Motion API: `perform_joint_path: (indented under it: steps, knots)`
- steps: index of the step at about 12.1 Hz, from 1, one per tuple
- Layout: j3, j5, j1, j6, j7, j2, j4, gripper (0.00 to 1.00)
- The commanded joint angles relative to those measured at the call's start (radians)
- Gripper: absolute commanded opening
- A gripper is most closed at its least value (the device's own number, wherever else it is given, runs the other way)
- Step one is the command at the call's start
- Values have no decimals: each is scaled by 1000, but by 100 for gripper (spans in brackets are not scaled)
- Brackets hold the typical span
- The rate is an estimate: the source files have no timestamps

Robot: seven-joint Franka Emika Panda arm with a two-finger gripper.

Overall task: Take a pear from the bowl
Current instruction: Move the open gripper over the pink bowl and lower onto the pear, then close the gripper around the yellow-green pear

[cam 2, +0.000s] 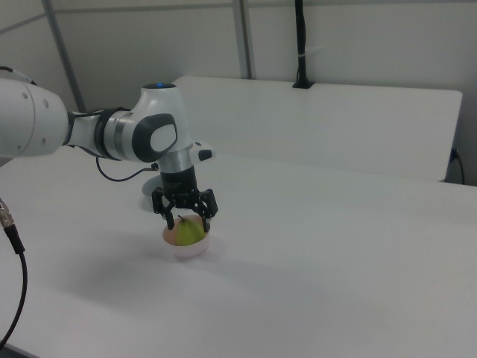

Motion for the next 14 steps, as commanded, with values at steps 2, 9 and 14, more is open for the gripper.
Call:
perform_joint_path:
  steps: [2,9,14]
  knots:
    - [-4,-13,25,45,12,12,-11,92]
    - [-4,-14,29,79,38,35,-9,92]
    - [-4,-14,37,82,38,45,-9,82]
